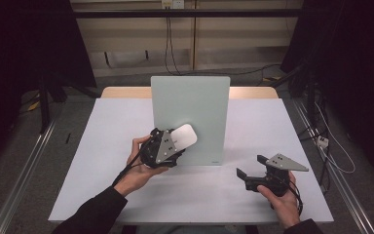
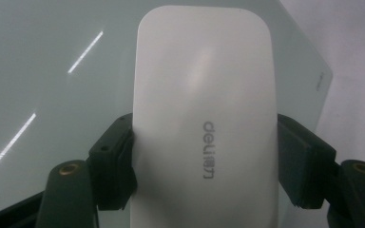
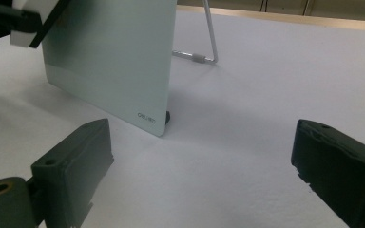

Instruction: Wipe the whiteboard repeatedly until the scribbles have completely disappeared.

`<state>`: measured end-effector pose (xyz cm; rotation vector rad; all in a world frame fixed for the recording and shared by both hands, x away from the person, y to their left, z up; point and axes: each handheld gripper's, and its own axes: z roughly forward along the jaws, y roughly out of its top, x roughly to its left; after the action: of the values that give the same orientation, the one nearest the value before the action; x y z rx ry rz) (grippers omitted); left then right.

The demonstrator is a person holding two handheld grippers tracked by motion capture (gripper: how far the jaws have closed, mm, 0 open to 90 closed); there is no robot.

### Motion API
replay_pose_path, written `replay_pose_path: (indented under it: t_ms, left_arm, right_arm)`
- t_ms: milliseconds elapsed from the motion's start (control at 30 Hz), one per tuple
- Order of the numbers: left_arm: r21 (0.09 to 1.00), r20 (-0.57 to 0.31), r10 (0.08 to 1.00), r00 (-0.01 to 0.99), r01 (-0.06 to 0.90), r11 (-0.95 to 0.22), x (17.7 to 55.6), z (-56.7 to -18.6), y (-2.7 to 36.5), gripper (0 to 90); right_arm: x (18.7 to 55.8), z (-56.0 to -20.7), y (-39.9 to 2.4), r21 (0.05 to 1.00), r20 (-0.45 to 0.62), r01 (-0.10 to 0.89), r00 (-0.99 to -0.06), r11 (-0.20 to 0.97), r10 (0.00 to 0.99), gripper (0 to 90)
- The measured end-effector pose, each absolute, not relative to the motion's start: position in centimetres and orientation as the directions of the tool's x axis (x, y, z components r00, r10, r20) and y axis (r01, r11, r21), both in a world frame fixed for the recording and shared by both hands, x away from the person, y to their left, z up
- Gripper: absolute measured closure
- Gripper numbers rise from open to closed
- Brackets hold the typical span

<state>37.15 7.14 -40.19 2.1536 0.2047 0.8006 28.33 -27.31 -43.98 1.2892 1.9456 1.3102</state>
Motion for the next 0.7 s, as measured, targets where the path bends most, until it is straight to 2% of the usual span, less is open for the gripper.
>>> replay_pose_path:
  t_ms: [467, 700]
  left_arm:
    - [0.755, 0.460, 0.401, 0.792, -0.111, -0.646, 37.5, -39.5, 7.2, 31.1]
    - [0.809, 0.437, 0.485, 0.757, -0.095, -0.581, 38.5, -37.3, 8.4, 31.1]
  right_arm:
    - [28.3, -44.0, -27.3, 0.890, 0.121, 0.444, -0.453, 0.106, 0.883, 6.4]
    - [28.3, -44.0, -27.3, 0.889, 0.123, 0.446, -0.454, 0.105, 0.883, 6.4]
